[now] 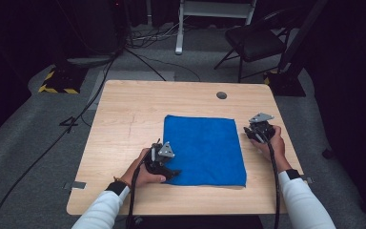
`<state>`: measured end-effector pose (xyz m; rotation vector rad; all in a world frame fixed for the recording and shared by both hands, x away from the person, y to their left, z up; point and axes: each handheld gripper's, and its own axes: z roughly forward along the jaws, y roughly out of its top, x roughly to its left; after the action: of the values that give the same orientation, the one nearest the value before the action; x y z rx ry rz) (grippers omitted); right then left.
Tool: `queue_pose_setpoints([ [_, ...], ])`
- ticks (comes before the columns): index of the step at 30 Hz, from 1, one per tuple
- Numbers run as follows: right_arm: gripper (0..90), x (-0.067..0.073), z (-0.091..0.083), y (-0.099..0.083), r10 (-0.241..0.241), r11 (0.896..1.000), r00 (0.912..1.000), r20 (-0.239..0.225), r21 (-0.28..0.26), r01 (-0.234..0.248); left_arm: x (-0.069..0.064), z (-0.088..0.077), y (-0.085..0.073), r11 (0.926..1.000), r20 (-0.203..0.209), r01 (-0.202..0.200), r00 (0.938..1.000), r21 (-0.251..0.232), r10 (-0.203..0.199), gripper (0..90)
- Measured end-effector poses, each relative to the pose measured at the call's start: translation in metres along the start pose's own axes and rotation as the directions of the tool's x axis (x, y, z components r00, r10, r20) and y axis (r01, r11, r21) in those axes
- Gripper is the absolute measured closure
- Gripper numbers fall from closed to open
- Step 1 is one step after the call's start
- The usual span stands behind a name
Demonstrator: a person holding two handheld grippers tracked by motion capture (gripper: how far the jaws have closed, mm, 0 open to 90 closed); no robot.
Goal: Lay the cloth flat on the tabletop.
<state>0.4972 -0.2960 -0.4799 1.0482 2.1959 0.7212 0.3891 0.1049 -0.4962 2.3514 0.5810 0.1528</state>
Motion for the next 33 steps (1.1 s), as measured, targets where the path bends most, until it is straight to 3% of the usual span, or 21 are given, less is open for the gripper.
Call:
queue_pose_setpoints([
  [3,48.9,0.0,-0.012,0.001,0.021,0.999,0.9984,-0.052,-0.034,-0.023,-0.001,-0.001,0.001,0.9999,-0.001,0.014,0.9999,0.007,-0.014,23.9],
  [5,43.6,0.003,-0.021,0.002,0.022,0.997,0.9894,-0.143,-0.067,-0.032,-0.002,-0.001,0.002,0.9998,-0.019,0.016,0.9997,0.012,-0.016,20.2],
  [7,40.2,0.009,-0.031,0.001,-0.011,0.995,0.9828,-0.184,-0.095,-0.007,-0.001,-0.005,0.002,0.9998,-0.034,0.02,0.9992,-0.001,-0.02,19.1],
  [11,33.9,0.023,-0.047,-0.006,-0.047,0.991,0.956,-0.29,-0.135,0.008,0.001,-0.014,0.004,0.9985,-0.073,0.023,0.9969,-0.05,-0.027,18.9],
  [13,31.8,0.029,-0.054,-0.011,-0.063,0.988,0.9355,-0.348,-0.153,0.01,0.004,-0.015,0.005,0.9984,-0.104,0.016,0.9943,-0.054,-0.021,19.0],
  [16,29.0,0.04,-0.061,-0.018,-0.092,0.987,0.9162,-0.39,-0.157,0.032,0.007,-0.011,0.007,0.9987,-0.107,0.023,0.9938,-0.045,-0.028,19.0],
  [19,28.4,0.051,-0.065,-0.026,-0.117,0.988,0.9089,-0.4,-0.14,0.065,0.005,-0.008,0.008,0.9991,-0.095,0.021,0.9952,-0.036,-0.024,19.0],
  [21,29.1,0.058,-0.068,-0.033,-0.128,0.987,0.9006,-0.415,-0.138,0.077,0.003,-0.005,0.007,0.9999,-0.101,-0.002,0.9949,-0.01,0.001,19.3],
  [23,29.2,0.063,-0.069,-0.039,-0.148,0.986,0.8959,-0.419,-0.127,0.104,0.002,-0.002,0.008,0.9999,-0.1,-0.009,0.995,0.009,0.01,19.1],
  [26,29.6,0.066,-0.066,-0.045,-0.158,0.986,0.8979,-0.411,-0.107,0.125,0.004,0.003,0.007,0.9996,-0.096,-0.007,0.9953,0.027,0.009,19.1],
  [32,28.5,0.063,-0.055,-0.047,-0.141,0.99,0.9132,-0.382,-0.061,0.128,0.013,0.007,0.005,1.0,-0.055,0.009,0.9985,0.001,-0.009,14.2],
  [33,28.2,0.062,-0.053,-0.047,-0.125,0.992,0.9107,-0.394,-0.059,0.11,0.014,0.008,0.004,0.9999,-0.054,0.011,0.9985,-0.007,-0.012,13.9],
])
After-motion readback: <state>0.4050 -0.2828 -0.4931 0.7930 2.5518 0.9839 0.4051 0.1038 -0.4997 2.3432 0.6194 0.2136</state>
